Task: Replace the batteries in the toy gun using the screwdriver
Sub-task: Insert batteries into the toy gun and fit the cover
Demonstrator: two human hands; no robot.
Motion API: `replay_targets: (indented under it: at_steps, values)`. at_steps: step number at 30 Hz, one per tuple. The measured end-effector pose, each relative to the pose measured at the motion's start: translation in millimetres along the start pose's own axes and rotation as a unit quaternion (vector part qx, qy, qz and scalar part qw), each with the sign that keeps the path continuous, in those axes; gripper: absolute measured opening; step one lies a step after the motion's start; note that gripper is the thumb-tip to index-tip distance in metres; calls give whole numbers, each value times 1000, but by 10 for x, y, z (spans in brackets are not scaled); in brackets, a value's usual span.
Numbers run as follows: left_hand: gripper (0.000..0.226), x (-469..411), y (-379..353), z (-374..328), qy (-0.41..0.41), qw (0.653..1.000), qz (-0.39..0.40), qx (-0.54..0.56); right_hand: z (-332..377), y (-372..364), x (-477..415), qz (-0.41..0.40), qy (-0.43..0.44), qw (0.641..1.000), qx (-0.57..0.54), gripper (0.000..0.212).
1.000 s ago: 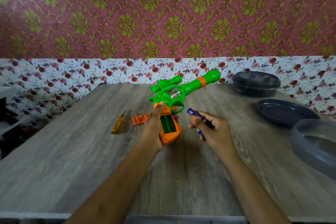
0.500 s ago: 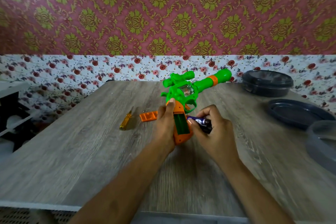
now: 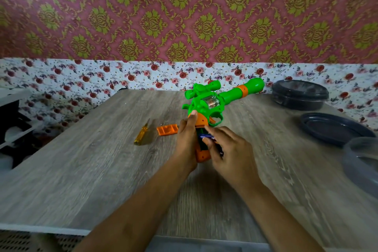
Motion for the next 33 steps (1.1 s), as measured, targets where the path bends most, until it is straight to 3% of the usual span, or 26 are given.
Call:
replay_targets:
  at_steps: [4,10,17,25,33]
  values:
    - [25,-19,25,11,15,1000,-17,-6,-116,126,-1,-48,-81,991,-92,37]
    - [21,1,-37,9,-17,999,-4,-36,-59,162,-5,-53,-55,997,3,34]
    - [25,48,-18,-47,-19,999,-8,-25,20,4,-1,42,14,999,16,33]
    - [27,28,-13,-29,-1,1000,-11,17,-157,-79,23,133,-67,975,-166,31]
    - [23,57,-163,38,-21,999,38,2,-194,6,-147,70,-133,989,-6,16]
Point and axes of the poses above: each hand's wrist, its own x-axis away from the middle knuckle, its own y-axis out of the back of the hand, z = x × y, the point moved 8 cm from there along -x, towards the middle knuckle, and after that the axes turned 8 degrees about -x, right-handed, at the moved point
